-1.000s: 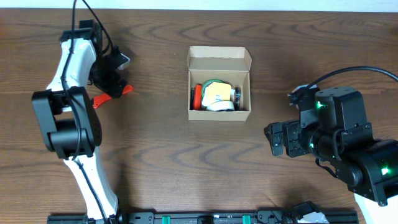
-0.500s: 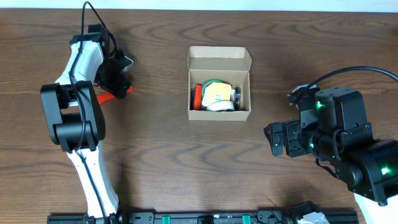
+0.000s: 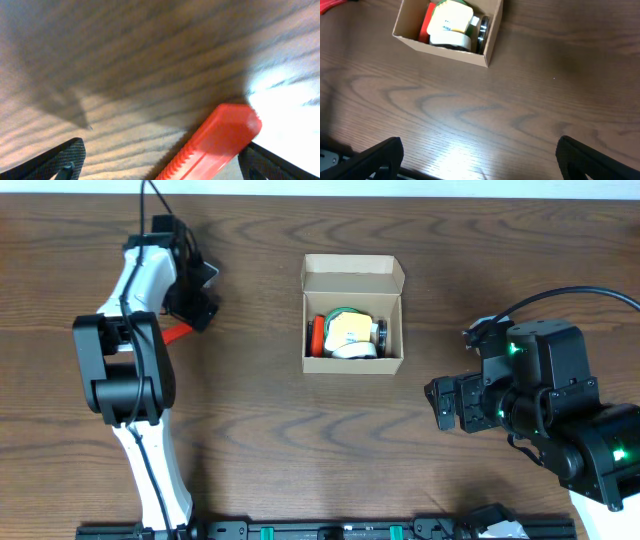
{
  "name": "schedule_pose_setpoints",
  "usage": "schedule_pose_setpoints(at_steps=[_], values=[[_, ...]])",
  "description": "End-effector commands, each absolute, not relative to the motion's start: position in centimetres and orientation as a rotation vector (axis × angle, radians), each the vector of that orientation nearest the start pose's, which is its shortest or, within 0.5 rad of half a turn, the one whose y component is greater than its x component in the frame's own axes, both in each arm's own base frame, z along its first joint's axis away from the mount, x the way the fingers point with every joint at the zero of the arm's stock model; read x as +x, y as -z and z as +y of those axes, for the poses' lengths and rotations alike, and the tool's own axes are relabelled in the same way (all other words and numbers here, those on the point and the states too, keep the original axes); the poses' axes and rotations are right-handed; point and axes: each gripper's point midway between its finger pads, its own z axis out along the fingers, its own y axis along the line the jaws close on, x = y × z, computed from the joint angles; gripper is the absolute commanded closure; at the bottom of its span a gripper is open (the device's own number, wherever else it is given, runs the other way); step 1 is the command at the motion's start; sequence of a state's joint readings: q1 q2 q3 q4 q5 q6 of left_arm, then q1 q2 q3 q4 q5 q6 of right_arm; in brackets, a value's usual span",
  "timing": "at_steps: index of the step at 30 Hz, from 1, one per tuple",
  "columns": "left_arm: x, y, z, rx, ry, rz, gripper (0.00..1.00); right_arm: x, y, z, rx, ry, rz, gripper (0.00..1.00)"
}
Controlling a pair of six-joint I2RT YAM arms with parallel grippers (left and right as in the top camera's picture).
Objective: Pack container
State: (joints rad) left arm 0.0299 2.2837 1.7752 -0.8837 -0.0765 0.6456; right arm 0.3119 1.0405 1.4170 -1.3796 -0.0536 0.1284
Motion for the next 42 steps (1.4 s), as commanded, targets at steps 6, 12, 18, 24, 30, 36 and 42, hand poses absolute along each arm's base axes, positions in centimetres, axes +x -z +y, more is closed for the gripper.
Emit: schedule_pose_setpoints(at_steps=[6,12,18,24,30,36,42], values=[[44.8,4.6,2.1,0.893,-0.211,2.975,0.19,21.1,-28.0,7.6,-0.253,-0.232,2.579,0.01],[44.4,4.7,1.7,0.857,-0.170,2.992,0.42,21.1,-28.0,7.6,-0.253,-0.232,2.579,0.01],[43.9,4.8,1.0,0.864,-0.101,3.005,0.55,21.1,-28.0,7.7,-0.253,-0.233,2.579,0.01],[43.8,4.8,1.0,0.864,-0.100,3.006,0.70,21.1,-28.0,7.6,-0.253,-0.232,2.579,0.01],[43.6,4.8,1.0,0.867,-0.097,3.016,0.94,21.1,-28.0,7.7,-0.253,-0.233,2.579,0.01],[44.0,4.0,1.0,0.695,-0.105,3.048,0.94,21.1,-28.0,7.6,-0.253,-0.232,2.579,0.01],[45.6,-0.2,1.0,0.510,-0.115,3.027,0.94,21.1,-28.0,7.6,-0.253,-0.232,2.579,0.01]])
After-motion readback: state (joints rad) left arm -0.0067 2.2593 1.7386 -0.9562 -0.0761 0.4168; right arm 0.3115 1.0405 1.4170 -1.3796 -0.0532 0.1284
